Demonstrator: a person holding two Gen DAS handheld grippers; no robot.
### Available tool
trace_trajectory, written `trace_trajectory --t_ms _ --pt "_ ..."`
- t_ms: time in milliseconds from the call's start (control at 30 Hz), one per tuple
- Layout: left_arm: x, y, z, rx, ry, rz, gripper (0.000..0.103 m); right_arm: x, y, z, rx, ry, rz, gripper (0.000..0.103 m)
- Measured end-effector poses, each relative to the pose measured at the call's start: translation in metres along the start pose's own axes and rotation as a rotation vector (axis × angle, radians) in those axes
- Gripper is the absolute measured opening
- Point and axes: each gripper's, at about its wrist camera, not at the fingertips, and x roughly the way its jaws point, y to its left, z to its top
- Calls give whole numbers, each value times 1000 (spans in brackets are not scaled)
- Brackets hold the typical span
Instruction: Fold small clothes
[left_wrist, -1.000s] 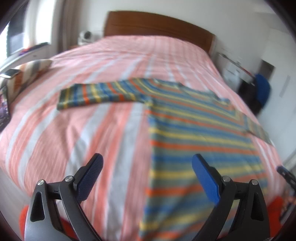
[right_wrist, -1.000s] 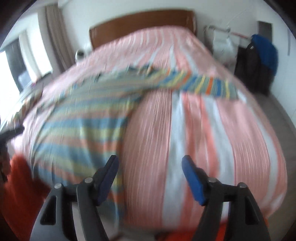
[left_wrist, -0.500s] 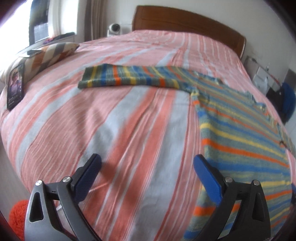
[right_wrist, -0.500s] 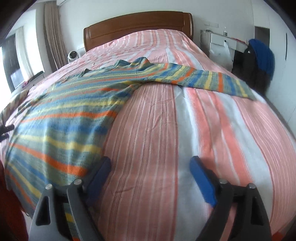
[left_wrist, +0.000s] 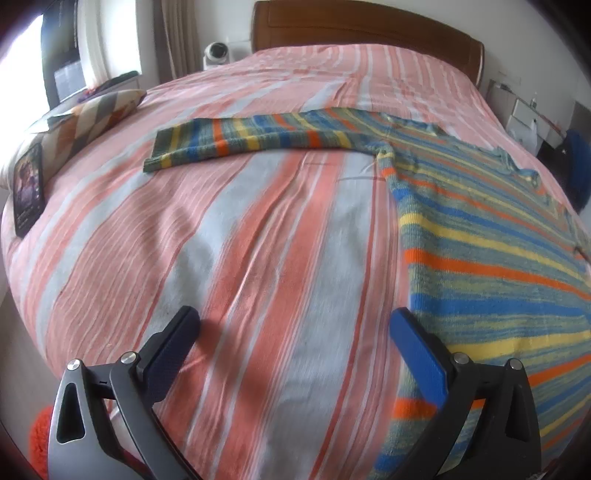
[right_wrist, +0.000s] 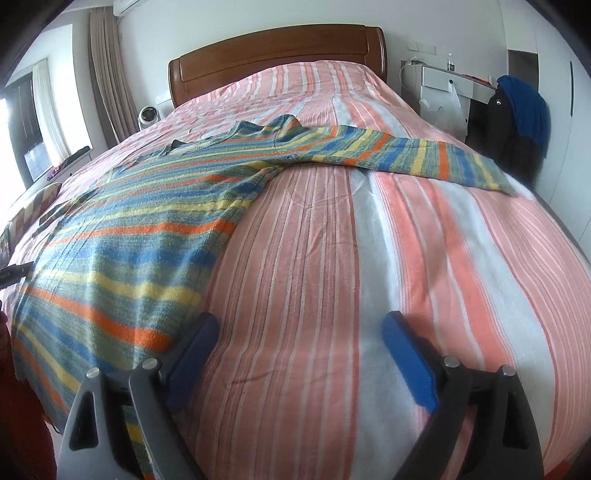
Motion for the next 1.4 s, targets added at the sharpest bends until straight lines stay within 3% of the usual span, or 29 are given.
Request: trace_trajectory --t_ms 133,200,267,333,467,533,600,733,833,933,1000,1033,1067,1133,1267,1400 --pt "-3 4 4 -23 7 -33 102 0 0 1 0 8 1 91" --pt "-15 14 7 -70 -50 -111 102 0 1 6 -3 40 2 92" --pt "-27 22 9 -103 -114 -133 102 -5 -5 20 20 99 44 91" --pt "-28 27 10 -120 -129 -120 102 -21 -36 45 161 58 148 90" --pt "-16 36 11 -184 -78 -127 102 -33 -124 84 471 -29 188 90" --pt "-14 40 10 -211 -66 -140 102 -18 -174 88 676 2 236 89" --pt "-15 41 9 -212 -71 -136 102 1 -209 83 831 45 257 77" --pt "-12 38 8 -194 -60 -120 102 15 -247 84 890 -13 158 72" --pt "-8 32 8 -176 -52 -107 102 38 -264 88 939 10 224 68" --pt "-8 29 8 -159 -53 -106 102 50 -264 97 933 16 291 66" --pt "-7 25 7 -141 -49 -103 102 60 -260 105 897 45 280 64" --pt "-7 23 7 -133 -48 -100 102 65 -259 108 882 62 262 58" --pt "-7 22 7 -129 -48 -98 102 68 -259 109 873 73 238 50" --pt "-8 22 7 -124 -49 -101 102 72 -257 112 865 96 187 5" --pt "-9 27 7 -146 -50 -115 102 48 -226 143 717 37 98 4" --pt "-8 26 8 -148 -47 -127 102 21 -120 212 406 -20 198 4"
